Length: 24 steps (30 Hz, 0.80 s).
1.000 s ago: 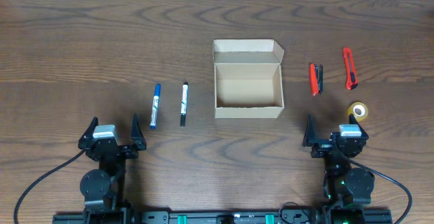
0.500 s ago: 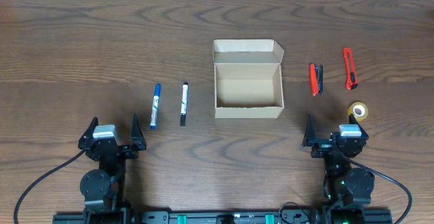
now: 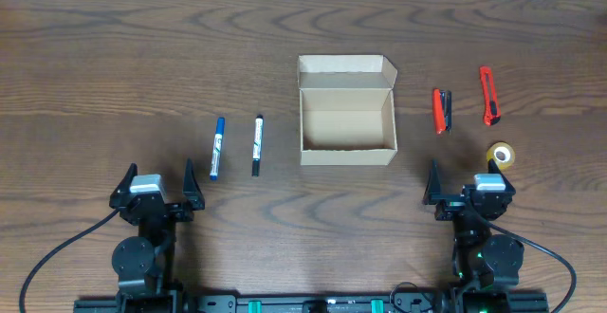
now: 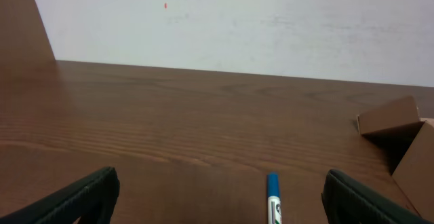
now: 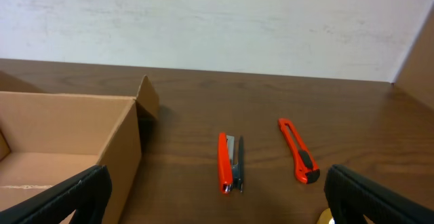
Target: Pack container
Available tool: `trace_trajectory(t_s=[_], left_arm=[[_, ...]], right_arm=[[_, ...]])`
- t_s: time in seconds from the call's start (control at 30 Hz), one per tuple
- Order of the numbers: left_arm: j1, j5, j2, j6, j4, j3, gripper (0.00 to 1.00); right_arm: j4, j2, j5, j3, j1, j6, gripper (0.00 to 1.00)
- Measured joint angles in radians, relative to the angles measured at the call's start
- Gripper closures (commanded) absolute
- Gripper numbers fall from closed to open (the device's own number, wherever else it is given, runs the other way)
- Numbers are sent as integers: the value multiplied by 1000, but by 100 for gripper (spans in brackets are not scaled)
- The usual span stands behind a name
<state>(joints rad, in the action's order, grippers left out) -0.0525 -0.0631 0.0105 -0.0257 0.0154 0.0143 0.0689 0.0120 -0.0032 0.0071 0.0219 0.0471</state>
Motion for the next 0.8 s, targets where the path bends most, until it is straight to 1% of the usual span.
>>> trace_trajectory(t_s=[0.63,0.7,0.8], left_arm=[[0,0,0,0,0,0,5],[0,0,0,0,0,0,5],[0,0,0,0,0,0,5]], right_arm=[[2,0,-9,0,0,-14,1],[14,0,-23,5,0,-15,1],[80,1,-34,43,0,-15,1]])
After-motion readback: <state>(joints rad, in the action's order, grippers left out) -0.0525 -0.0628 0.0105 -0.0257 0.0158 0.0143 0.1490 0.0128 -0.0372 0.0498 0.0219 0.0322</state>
